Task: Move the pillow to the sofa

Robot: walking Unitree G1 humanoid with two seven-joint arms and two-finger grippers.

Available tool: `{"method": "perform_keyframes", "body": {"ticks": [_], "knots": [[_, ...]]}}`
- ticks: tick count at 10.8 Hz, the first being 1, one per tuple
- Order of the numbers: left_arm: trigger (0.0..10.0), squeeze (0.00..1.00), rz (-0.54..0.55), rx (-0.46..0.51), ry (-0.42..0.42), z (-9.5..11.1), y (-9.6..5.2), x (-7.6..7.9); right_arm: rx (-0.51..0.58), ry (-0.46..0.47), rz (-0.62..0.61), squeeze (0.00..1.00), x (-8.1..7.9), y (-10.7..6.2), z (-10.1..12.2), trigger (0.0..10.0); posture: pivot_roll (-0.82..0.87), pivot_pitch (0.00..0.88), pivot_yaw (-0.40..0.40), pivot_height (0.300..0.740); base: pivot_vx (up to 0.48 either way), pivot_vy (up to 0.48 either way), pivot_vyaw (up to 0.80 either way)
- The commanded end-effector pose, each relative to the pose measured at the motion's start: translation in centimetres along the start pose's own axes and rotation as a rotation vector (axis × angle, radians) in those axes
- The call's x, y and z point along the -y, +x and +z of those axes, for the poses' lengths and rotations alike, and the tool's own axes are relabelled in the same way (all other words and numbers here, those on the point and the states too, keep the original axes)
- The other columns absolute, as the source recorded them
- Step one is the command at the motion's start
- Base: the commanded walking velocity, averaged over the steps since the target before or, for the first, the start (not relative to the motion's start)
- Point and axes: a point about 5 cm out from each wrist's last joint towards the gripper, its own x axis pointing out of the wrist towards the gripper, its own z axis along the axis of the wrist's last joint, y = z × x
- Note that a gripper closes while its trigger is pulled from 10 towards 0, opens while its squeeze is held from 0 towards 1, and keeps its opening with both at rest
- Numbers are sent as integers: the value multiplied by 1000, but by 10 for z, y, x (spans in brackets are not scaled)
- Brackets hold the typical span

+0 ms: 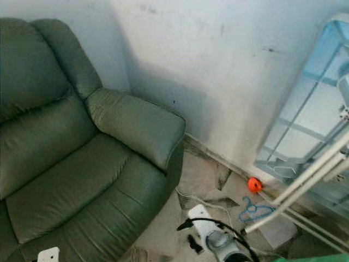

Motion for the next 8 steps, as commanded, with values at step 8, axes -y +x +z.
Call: {"method": "perform_keyframes", "body": {"ticks": [8], "knots": [[10000, 0, 28, 13, -20, 1, 0, -5, -6, -17, -3, 0, 1, 0, -2, 10000, -99, 0, 41, 740, 0, 0, 800]]}}
